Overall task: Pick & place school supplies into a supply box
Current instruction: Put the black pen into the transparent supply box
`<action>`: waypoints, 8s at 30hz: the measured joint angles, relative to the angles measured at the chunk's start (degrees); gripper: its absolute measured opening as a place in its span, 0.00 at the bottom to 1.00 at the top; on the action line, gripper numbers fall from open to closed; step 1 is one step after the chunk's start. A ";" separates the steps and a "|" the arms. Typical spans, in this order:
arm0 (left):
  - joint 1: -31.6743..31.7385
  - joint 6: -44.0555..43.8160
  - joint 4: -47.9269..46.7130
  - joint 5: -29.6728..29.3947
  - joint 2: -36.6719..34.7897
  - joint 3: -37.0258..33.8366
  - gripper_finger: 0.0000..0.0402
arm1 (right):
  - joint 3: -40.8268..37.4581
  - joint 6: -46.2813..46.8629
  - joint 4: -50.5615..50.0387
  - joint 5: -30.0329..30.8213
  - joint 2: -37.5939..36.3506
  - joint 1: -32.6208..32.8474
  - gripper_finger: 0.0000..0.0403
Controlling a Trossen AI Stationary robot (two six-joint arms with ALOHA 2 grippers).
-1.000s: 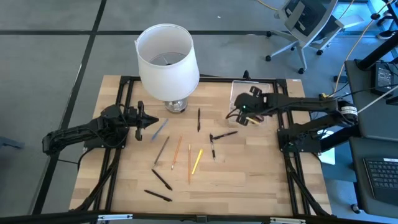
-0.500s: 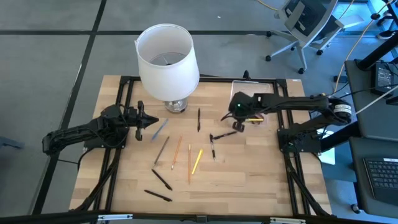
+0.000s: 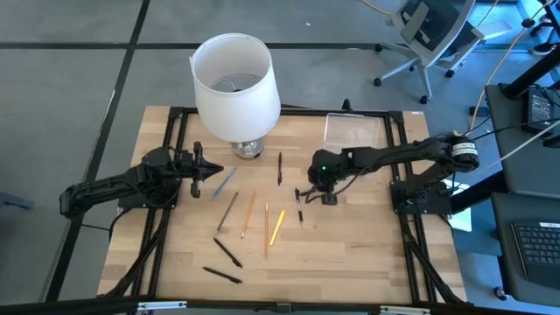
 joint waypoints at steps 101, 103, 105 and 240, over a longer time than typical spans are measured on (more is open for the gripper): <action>-0.02 -0.03 0.00 0.02 0.00 -0.02 0.02 | -9.68 -1.05 -10.61 16.05 -16.83 -10.26 0.09; -0.02 -0.07 0.00 0.02 0.00 0.00 0.02 | -11.76 -1.85 -8.57 16.03 -16.82 -11.20 0.09; -0.02 -0.05 -0.02 0.02 0.00 -0.02 0.02 | -13.06 -2.02 -7.85 16.01 -16.84 -11.92 0.09; 0.00 -0.02 -0.02 0.07 0.00 -0.01 0.02 | 16.31 48.92 -9.58 11.26 14.59 15.52 0.43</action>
